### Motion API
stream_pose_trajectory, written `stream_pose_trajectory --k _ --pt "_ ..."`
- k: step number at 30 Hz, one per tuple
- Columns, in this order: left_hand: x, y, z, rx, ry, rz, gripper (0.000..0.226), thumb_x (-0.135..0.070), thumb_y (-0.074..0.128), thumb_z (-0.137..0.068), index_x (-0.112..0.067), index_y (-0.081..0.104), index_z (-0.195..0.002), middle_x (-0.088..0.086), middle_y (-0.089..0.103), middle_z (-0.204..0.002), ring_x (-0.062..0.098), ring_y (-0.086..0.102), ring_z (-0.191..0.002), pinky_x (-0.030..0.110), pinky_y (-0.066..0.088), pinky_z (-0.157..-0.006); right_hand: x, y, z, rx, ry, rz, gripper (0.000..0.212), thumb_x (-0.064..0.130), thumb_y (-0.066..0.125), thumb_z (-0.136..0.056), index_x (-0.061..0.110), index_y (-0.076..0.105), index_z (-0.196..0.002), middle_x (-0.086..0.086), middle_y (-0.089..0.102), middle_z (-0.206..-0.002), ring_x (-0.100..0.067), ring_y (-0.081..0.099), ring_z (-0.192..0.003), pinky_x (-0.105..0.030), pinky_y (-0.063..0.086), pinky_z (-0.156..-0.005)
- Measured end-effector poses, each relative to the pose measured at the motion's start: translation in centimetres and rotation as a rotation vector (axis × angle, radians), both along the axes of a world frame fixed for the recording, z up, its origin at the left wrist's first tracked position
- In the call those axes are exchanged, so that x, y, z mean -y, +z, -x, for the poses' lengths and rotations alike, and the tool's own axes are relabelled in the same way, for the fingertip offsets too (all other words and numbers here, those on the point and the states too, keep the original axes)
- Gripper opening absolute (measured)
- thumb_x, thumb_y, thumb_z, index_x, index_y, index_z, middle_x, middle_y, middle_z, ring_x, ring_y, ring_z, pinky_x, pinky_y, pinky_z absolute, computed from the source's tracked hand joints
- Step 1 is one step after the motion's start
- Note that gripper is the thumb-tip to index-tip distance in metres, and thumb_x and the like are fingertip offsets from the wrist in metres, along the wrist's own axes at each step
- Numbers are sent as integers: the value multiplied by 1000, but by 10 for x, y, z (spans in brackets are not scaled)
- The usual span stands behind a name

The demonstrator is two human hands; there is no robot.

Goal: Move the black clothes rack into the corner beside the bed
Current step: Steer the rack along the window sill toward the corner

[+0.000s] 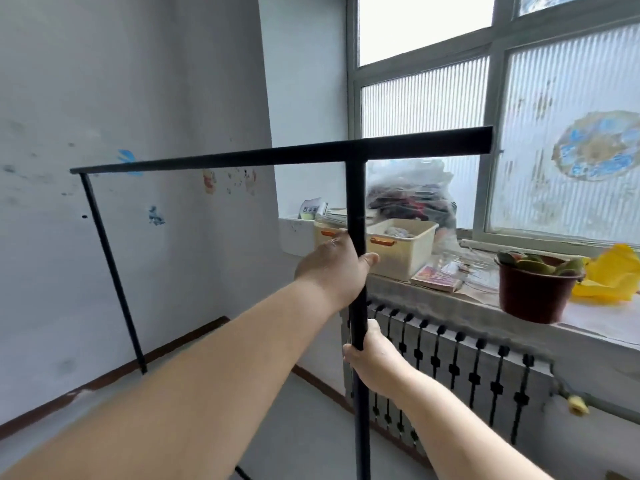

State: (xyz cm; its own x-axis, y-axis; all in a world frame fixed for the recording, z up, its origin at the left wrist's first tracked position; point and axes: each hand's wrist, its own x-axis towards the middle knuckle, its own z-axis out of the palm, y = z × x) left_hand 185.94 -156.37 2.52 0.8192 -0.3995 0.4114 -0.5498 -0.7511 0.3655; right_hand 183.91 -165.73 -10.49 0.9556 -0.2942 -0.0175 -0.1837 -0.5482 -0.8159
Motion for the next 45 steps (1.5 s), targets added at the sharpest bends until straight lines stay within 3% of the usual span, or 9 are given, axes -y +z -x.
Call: stream_pose_trajectory --k 5,11,15,18,23,30,34,39,45 --pt "-12 17 -57 255 122 145 47 -55 36 -92 -15 45 -115 7 63 -110 27 63 -90 41 54 -77 14 0 -62 5 70 -9 18 22 45 -90 23 37 -106 -10 66 -97 -18 55 -66 -31 45 -58" --pt "-26 42 -133 499 266 195 49 -45 44 -93 -9 47 -127 15 51 -128 27 52 -114 37 49 -92 21 -4 -127 17 76 -136 20 15 45 -93 11 38 -111 -16 63 -90 -21 48 -66 -30 40 -57" --pt "-28 55 -185 507 261 103 57 -42 42 -94 -5 39 -138 18 40 -142 33 37 -131 44 32 -109 23 -5 -162 32 94 -141 23 15 49 -91 13 39 -112 -9 56 -86 -19 47 -69 -28 37 -57" --pt "-25 64 -218 491 242 121 61 -43 39 -96 -4 33 -142 16 34 -149 30 28 -139 47 24 -114 29 -3 -185 28 132 -147 18 17 49 -88 19 41 -104 -5 56 -83 -18 46 -65 -28 39 -55" --pt "-24 77 -273 452 143 138 59 -48 35 -95 -8 39 -137 12 46 -140 27 36 -131 41 29 -110 35 -6 -221 29 126 -173 15 20 53 -85 24 44 -97 -3 55 -80 -15 47 -65 -25 40 -54" --pt "-17 97 -357 439 142 19 58 -60 30 -91 -12 48 -118 12 55 -121 33 45 -115 49 35 -100 46 0 -290 59 67 -194 12 22 52 -88 23 44 -98 -3 54 -84 -15 47 -69 -26 41 -61" --pt "-16 92 -394 456 191 17 58 -62 27 -90 -15 46 -117 11 54 -123 33 44 -118 51 33 -98 43 0 -332 6 11 -97 23 20 49 -92 19 36 -111 -3 50 -79 -15 46 -63 -24 38 -50" --pt "-19 92 -429 447 221 13 58 -63 27 -89 -16 46 -118 10 53 -125 32 43 -121 51 33 -96 35 7 -374 -73 -48 -55 37 25 51 -96 10 29 -123 -11 53 -99 -19 49 -75 -27 40 -57" --pt "-30 88 -483 486 242 3 55 -59 32 -90 -16 45 -121 7 52 -129 30 41 -124 51 35 -93 31 1 -429 -67 24 18 34 30 47 -97 12 30 -120 -9 56 -94 -20 51 -73 -33 44 -65"
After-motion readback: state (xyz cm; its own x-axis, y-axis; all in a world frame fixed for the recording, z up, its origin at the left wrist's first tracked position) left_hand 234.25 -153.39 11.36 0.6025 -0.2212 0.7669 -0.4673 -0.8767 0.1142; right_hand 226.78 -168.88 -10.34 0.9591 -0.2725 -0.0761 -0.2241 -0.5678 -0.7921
